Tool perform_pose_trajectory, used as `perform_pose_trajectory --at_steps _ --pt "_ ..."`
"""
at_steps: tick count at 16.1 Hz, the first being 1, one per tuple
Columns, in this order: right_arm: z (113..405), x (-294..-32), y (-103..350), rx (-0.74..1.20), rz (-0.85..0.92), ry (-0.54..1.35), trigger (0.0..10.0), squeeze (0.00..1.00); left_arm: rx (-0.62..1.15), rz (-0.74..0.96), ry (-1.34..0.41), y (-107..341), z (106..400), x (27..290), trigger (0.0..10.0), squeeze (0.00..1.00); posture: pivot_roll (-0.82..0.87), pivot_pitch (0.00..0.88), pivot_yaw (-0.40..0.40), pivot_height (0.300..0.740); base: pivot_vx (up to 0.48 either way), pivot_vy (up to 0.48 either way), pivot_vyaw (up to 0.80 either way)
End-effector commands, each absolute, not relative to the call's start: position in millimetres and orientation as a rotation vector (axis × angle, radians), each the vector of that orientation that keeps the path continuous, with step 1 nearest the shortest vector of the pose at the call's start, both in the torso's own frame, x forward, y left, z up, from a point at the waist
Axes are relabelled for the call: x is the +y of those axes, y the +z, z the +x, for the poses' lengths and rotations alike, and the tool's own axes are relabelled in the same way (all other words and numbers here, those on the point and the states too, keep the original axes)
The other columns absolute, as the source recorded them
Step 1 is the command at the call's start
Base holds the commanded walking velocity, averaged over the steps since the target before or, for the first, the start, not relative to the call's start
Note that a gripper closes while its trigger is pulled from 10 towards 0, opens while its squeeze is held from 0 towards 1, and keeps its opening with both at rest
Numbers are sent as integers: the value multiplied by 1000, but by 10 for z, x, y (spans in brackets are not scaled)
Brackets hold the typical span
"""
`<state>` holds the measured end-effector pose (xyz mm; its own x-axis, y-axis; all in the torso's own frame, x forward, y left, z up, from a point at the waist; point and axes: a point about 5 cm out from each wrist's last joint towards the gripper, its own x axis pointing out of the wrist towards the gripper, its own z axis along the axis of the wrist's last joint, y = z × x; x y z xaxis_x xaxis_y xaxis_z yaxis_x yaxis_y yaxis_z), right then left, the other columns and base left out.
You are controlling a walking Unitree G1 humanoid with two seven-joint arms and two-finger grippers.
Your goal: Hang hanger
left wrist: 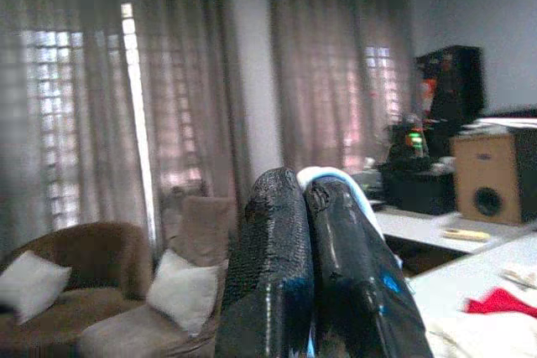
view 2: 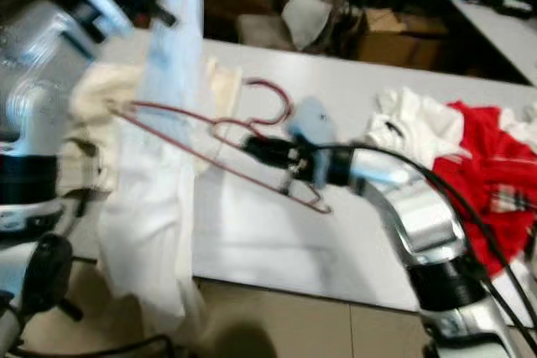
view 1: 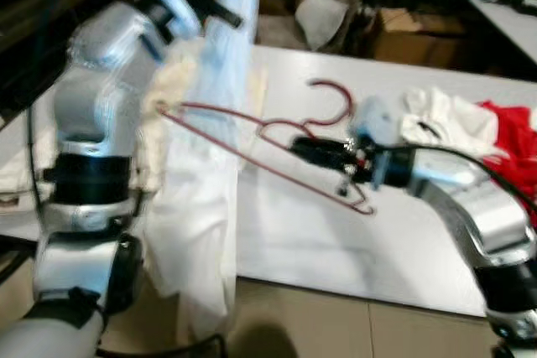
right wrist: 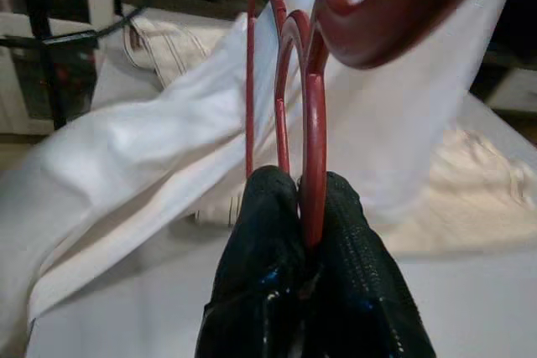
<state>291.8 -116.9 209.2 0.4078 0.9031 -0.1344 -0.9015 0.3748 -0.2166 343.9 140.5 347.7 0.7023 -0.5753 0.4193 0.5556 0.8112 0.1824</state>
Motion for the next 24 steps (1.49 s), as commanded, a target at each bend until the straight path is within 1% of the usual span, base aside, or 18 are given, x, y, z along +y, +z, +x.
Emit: perform_pose_trajectory --at_steps 1,4,5,6,7,9,10,11,12,13,14,15,17,19,20,21,23,24 --pt "2944 -1244 2088 0 -279 1134 10000 0 -516 50 -696 3547 3355 1265 10000 0 -43 0 -32 740 0 0 0" --pt "3072 -1200 2041 31 -310 1125 10000 0 -538 39 -749 3582 3290 1194 10000 0 -47 0 -32 740 0 0 0" --pt "3214 -1196 2049 27 -342 1073 10000 0 -561 33 -784 3630 3237 1160 10000 0 -47 0 -32 740 0 0 0" --pt "3400 -1190 2124 -1 -363 997 10000 0 -592 25 -820 3686 3180 1130 10000 0 -45 0 -35 740 0 0 0" --pt "3519 -1188 2206 -30 -365 942 10000 0 -609 10 -837 3719 3152 1125 10000 0 -45 0 -35 740 0 0 0" --pt "3819 -1235 2530 -117 -399 784 10000 0 -651 -32 -853 3806 3104 1141 10000 0 -42 0 -35 740 0 0 0" --pt "3996 -1317 2944 -235 -396 615 10000 0 -680 -61 -845 3860 3089 1167 10000 0 -41 0 -37 740 0 0 0" --pt "4070 -1482 3507 -410 -251 406 10000 0 -718 -87 -816 3902 3084 1200 10000 0 -33 0 -49 740 0 0 0" --pt "4047 -1542 3752 -496 -200 361 10000 0 -748 -104 -783 3941 3080 1240 10000 0 -33 0 -49 740 0 0 0" --pt "4009 -1561 3973 -586 -203 353 10000 0 -795 -146 -726 4010 3067 1327 10000 0 -22 0 -65 740 0 0 0" --pt "4017 -1511 3962 -585 -219 390 10000 0 -822 -180 -685 4051 3057 1407 10000 0 -18 0 -77 740 0 0 0" --pt "4033 -1481 3911 -568 -229 407 10000 0 -827 -186 -672 4058 3056 1433 10000 0 -18 0 -77 740 0 0 0" --pt "4104 -1330 3374 -445 -313 506 10000 0 -801 -168 -630 4007 3105 1505 10000 0 -15 0 -79 740 0 0 0" --pt "4121 -1289 3026 -362 -333 554 10000 0 -754 -148 -611 3920 3170 1501 10000 0 -19 0 -70 740 0 0 0" --pt "4111 -1277 2818 -308 -340 604 10000 0 -700 -131 -589 3832 3238 1490 10000 0 -29 0 -57 740 0 0 0" --pt "4076 -1277 2617 -262 -355 671 10000 0 -609 -102 -546 3686 3349 1477 10000 0 -35 0 -48 740 0 0 0" --pt "3973 -1355 2253 -181 -335 755 10000 0 -388 108 -452 3211 3589 1446 10000 0 -49 0 -31 740 0 0 0" --pt "3912 -1377 2122 -161 -332 802 10000 0 -333 134 -408 3064 3652 1482 10000 0 -52 0 -25 740 0 0 0"
